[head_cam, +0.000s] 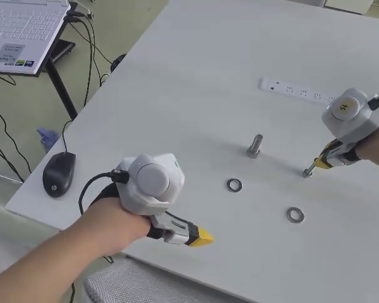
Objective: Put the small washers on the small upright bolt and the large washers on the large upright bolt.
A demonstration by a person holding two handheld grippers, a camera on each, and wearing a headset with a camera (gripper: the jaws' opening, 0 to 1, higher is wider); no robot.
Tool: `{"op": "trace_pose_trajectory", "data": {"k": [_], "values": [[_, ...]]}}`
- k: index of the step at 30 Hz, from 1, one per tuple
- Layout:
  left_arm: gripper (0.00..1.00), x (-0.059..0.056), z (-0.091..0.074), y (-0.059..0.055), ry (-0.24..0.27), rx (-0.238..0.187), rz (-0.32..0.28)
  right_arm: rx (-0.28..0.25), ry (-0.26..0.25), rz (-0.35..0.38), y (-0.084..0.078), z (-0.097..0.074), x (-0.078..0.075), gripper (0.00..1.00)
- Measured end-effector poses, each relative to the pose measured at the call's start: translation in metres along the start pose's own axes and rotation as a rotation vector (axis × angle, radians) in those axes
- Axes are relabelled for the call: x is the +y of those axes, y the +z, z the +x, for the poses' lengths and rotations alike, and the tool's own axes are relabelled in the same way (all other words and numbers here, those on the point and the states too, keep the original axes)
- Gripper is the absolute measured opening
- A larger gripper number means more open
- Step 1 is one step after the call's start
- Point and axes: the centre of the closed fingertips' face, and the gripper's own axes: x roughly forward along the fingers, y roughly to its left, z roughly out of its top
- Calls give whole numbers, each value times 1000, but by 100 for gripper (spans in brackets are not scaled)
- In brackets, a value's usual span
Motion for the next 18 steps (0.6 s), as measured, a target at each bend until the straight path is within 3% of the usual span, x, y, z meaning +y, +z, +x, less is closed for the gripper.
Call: {"op": "trace_pose_trajectory", "data": {"k": [18], "values": [[82,3,1,-5,1,17,-8,11,13,-5,-1,12,1,13]]}}
